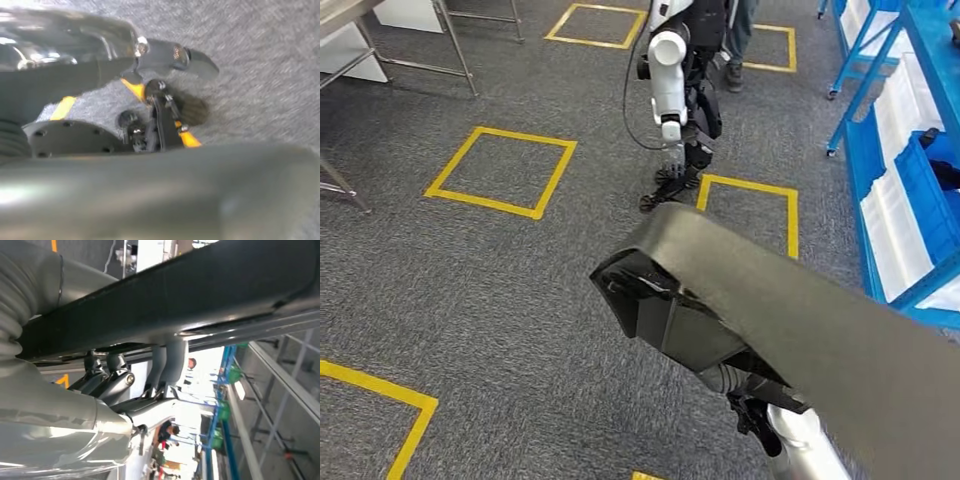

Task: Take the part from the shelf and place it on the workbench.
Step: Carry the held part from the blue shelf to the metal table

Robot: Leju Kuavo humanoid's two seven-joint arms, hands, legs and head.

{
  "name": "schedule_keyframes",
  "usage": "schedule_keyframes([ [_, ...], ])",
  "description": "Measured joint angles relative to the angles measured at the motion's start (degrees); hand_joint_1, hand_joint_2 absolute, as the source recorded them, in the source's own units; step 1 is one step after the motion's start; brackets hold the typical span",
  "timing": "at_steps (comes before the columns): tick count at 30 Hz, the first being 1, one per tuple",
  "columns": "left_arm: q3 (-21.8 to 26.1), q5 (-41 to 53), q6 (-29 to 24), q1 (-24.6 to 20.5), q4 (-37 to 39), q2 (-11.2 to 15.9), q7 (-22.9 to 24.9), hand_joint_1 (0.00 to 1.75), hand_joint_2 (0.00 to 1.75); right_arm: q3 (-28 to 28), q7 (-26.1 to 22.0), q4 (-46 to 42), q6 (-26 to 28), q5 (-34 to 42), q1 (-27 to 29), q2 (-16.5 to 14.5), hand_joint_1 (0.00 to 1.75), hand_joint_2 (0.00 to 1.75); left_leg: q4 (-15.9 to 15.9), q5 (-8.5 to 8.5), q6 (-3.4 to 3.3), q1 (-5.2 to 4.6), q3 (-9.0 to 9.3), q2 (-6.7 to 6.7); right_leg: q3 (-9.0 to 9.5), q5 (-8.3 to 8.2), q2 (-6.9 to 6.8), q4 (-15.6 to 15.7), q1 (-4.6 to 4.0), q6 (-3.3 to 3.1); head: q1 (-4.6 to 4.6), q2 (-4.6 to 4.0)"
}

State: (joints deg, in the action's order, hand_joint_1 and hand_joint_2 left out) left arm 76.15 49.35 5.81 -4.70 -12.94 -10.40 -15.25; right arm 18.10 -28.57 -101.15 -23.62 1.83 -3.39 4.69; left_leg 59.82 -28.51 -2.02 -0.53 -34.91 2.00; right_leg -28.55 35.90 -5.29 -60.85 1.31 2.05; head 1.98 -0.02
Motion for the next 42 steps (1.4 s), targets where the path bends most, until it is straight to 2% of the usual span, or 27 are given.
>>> schedule_keyframes([
  [2, -0.01, 0.09, 0.07, -0.17, 0.0, 0.02, 0.0, 0.0, 1.75, -0.09, -0.04, -0.11, 0.01, 0.05, 0.08, 0.05, 1.75, 1.75, -0.24, -0.08, -0.36, 0.2, 0.45, -1.37, -3.24, 3.06, 3.5, -6.76, -0.05, -0.1, -0.11, 0.0],
  [3, -0.02, 0.13, 0.12, -0.29, 0.0, 0.02, -0.01, 0.0, 1.75, -0.15, -0.05, -0.11, 0.01, 0.05, 0.3, 0.09, 1.75, 1.75, -0.23, -0.15, -0.49, 0.23, 0.5, -2.18, -5.59, 4.35, 4.46, -10.71, -0.09, -0.2, -0.16, 0.0],
  [4, -0.03, 0.16, 0.17, -0.34, 0.0, 0.0, -0.03, 0.0, 1.75, -0.21, -0.04, -0.11, 0.01, 0.03, 0.59, 0.13, 1.75, 1.75, -0.21, -0.21, -0.56, 0.22, 0.6, -3.06, -7.48, 4.69, 4.86, -13.38, -0.13, -0.25, -0.16, 0.0],
  [5, -0.04, 0.19, 0.21, -0.34, 0.0, -0.01, -0.08, 0.0, 1.75, -0.27, -0.04, -0.11, 0.01, 0.02, 0.81, 0.17, 1.75, 1.75, -0.2, -0.3, -0.6, 0.23, 0.76, -3.95, -8.45, 3.72, 5.06, -13.92, -0.17, -0.31, -0.16, 0.0],
  [7, -0.05, 0.18, 0.22, -0.29, 0.0, -0.01, -0.22, 0.0, 1.75, -0.34, -0.04, -0.16, 0.01, 0.03, 0.95, 0.21, 1.75, 1.75, -0.15, -0.56, -0.48, 0.28, 1.26, -5.7, -7.38, -1.26, 6.13, -8.5, -0.11, -0.41, -0.17, 0.0],
  [8, -0.06, 0.17, 0.22, -0.29, 0.0, -0.01, -0.3, 0.0, 1.75, -0.38, -0.05, -0.17, 0.01, 0.03, 0.98, 0.25, 1.75, 1.75, -0.04, -0.74, -0.31, 0.27, 1.38, -6.53, -6.32, -3.55, 7.68, -4.84, 0.02, -0.44, -0.16, 0.0],
  [9, -0.06, 0.17, 0.23, -0.35, 0.0, -0.01, -0.36, 0.0, 1.75, -0.43, -0.05, -0.22, 0.01, 0.03, 1.04, 0.27, 1.75, 1.75, 0.1, -0.85, -0.09, 0.3, 1.28, -7.33, -5.36, -4.91, 9.12, -1.7, 0.18, -0.44, -0.15, 0.0],
  [11, -0.07, 0.2, 0.24, -0.36, 0.0, -0.01, -0.46, 0.0, 1.75, -0.53, -0.03, -0.32, 0.01, 0.0, 1.18, 0.33, 1.75, 1.75, 0.22, -0.83, 0.51, 0.48, 0.74, -8.75, -4.72, -5.09, 10.8, 0.67, 0.25, -0.6, -0.12, 0.01],
  [13, -0.07, 0.2, 0.24, -0.11, 0.0, 0.01, -0.52, 0.0, 1.75, -0.6, 0.01, -0.54, 0.01, -0.02, 1.12, 0.34, 1.75, 1.75, 0.21, -0.82, 1.1, 0.72, 0.39, -9.7, -4.45, -4.97, 9.58, 1.08, 0.24, -1.08, -0.12, 0.0],
  [15, -0.07, 0.2, 0.25, -0.07, 0.0, 0.02, -0.57, 0.0, 1.75, -0.66, 0.01, -0.74, 0.01, 0.0, 1.0, 0.32, 1.75, 1.75, 2.31, -2.19, 1.6, 0.61, -0.61, -7.68, -4.04, -4.89, 7.84, 1.31, 0.38, -1.72, -0.08, 0.0],
  [17, -0.07, 0.2, 0.29, -0.31, 0.0, 0.02, -0.64, 0.0, 1.75, -0.7, 0.01, -0.82, -0.01, -0.03, 1.06, 0.31, 1.75, 1.75, 8.58, -5.29, 2.09, 0.63, -3.75, -4.22, -3.68, -4.57, 5.91, 1.36, 0.28, -2.18, -0.04, 0.0],
  [19, -0.07, 0.19, 0.34, -0.38, 0.0, 0.02, -0.69, 0.0, 1.75, -0.7, 0.01, -0.82, -0.04, -0.06, 1.13, 0.32, 1.75, 1.75, 15.0, -7.32, 2.46, 0.88, -7.17, -2.86, -3.35, -4.15, 4.0, 1.35, 0.12, -2.31, -0.04, 0.01],
  [20, -0.07, 0.14, 0.36, -0.31, 0.0, 0.02, -0.7, 0.0, 1.75, -0.7, 0.01, -0.81, -0.05, -0.06, 1.11, 0.32, 1.75, 1.75, 15.75, -6.89, 2.57, 0.96, -7.68, -2.62, -3.11, -3.91, 3.13, 1.35, 0.08, -2.28, -0.04, 0.0],
  [22, -0.07, 0.02, 0.37, -0.12, 0.0, 0.02, -0.73, 0.0, 1.75, -0.7, 0.02, -0.82, -0.12, -0.05, 1.03, 0.31, 1.75, 1.75, 10.73, -3.2, 2.46, 0.95, -5.34, -1.91, -2.34, -3.32, 1.59, 1.35, 0.04, -2.13, -0.04, 0.01],
  [24, -0.07, -0.03, 0.38, -0.16, 0.0, 0.02, -0.78, 0.0, 1.75, -0.7, 0.03, -0.83, -0.3, -0.04, 0.84, 0.31, 1.75, 1.75, 3.84, -0.24, 1.75, 0.37, -1.94, 0.61, -1.66, -2.73, 0.38, 1.37, -0.08, -1.79, -0.05, 0.0],
  [26, -0.08, -0.02, 0.44, -0.29, 0.0, 0.02, -0.81, 0.0, 1.75, -0.69, 0.06, -0.83, -0.46, -0.03, 0.57, 0.31, 1.75, 1.75, 1.25, -0.06, 0.89, -0.37, -0.85, 2.31, -1.39, -2.33, -0.69, 1.43, -0.25, -1.25, -0.07, 0.0],
  [28, -0.08, -0.02, 0.51, -0.24, 0.0, 0.02, -0.81, 0.0, 1.75, -0.66, 0.09, -0.98, -0.6, -0.02, 0.26, 0.27, 1.75, 1.75, 0.72, -0.22, 0.24, -0.48, -0.73, 1.41, -0.91, -1.93, -1.81, 1.64, -0.26, -0.65, -0.07, 0.0],
  [29, -0.08, -0.02, 0.56, -0.17, 0.0, 0.02, -0.84, 0.0, 1.75, -0.62, 0.1, -1.11, -0.67, 0.0, 0.11, 0.26, 1.75, 1.75, 0.38, -0.19, -0.04, -0.33, -0.43, 0.8, -0.62, -1.5, -1.47, 1.42, -0.21, -0.41, -0.1, 0.0],
  [31, -0.07, -0.03, 0.68, -0.28, 0.0, 0.05, -0.92, 0.0, 1.75, -0.58, 0.08, -1.43, -0.76, 0.15, -0.07, 0.26, 1.75, 1.75, -0.23, -0.11, -0.59, 0.11, 0.28, -0.44, -1.7, 0.71, 1.3, -2.06, -0.1, -0.15, -0.17, 0.0],
  [33, -0.08, -0.02, 0.83, -0.5, 0.0, 0.04, -1.04, 0.0, 1.75, -0.56, 0.09, -1.52, -0.82, 0.29, 0.01, 0.36, 1.75, 1.75, -0.28, -0.26, -0.95, 0.17, 0.56, -1.88, -5.54, 3.72, 4.2, -9.37, -0.11, -0.12, -0.25, 0.0],
  [34, -0.09, -0.02, 0.9, -0.55, 0.0, 0.03, -1.13, 0.0, 1.75, -0.56, 0.11, -1.53, -0.87, 0.34, 0.11, 0.42, 1.75, 1.75, -0.27, -0.35, -1.04, 0.17, 0.68, -2.69, -7.47, 4.44, 4.71, -12.4, -0.13, -0.08, -0.26, 0.0],
  [35, -0.09, -0.02, 0.96, -0.52, 0.0, 0.02, -1.22, 0.0, 1.75, -0.55, 0.12, -1.54, -0.9, 0.43, 0.18, 0.46, 1.75, 1.75, -0.26, -0.44, -1.08, 0.17, 0.82, -3.51, -8.67, 4.07, 4.91, -13.74, -0.14, -0.04, -0.27, 0.0],
  [36, -0.08, -0.02, 1.0, -0.48, 0.0, 0.02, -1.31, 0.0, 1.75, -0.55, 0.12, -1.55, -0.92, 0.52, 0.18, 0.49, 1.75, 1.75, -0.23, -0.55, -1.04, 0.19, 1.04, -4.34, -8.85, 2.49, 5.05, -12.86, -0.13, -0.01, -0.27, 0.0],
  [37, -0.08, -0.01, 1.04, -0.45, 0.0, 0.02, -1.37, 0.0, 1.75, -0.55, 0.12, -1.56, -0.93, 0.63, 0.16, 0.5, 1.75, 1.75, -0.21, -0.7, -0.94, 0.23, 1.31, -5.18, -8.04, -0.01, 5.39, -9.89, -0.08, 0.0, -0.26, 0.0],
  [39, -0.07, 0.01, 1.15, -0.46, 0.0, 0.02, -1.45, 0.0, 1.75, -0.55, 0.12, -1.58, -0.94, 0.82, 0.15, 0.53, 1.75, 1.75, -0.03, -1.07, -0.53, 0.31, 1.65, -6.83, -5.48, -4.18, 7.6, -2.74, 0.14, -0.05, -0.26, 0.0],
  [41, -0.08, 0.02, 1.24, -0.49, 0.0, 0.02, -1.5, 0.0, 1.75, -0.55, 0.1, -1.61, -0.96, 0.99, 0.15, 0.57, 1.75, 1.75, 0.12, -1.2, 0.0, 0.42, 1.47, -8.16, -4.18, -5.05, 9.29, 0.61, 0.16, -0.31, -0.25, 0.0],
  [42, -0.09, 0.03, 1.24, -0.41, 0.0, 0.02, -1.51, 0.0, 1.75, -0.55, 0.1, -1.64, -0.97, 1.05, 0.11, 0.58, 1.75, 1.75, 0.13, -1.17, 0.26, 0.48, 1.31, -8.75, -4.03, -4.88, 9.13, 0.94, 0.06, -0.52, -0.24, 0.0],
])
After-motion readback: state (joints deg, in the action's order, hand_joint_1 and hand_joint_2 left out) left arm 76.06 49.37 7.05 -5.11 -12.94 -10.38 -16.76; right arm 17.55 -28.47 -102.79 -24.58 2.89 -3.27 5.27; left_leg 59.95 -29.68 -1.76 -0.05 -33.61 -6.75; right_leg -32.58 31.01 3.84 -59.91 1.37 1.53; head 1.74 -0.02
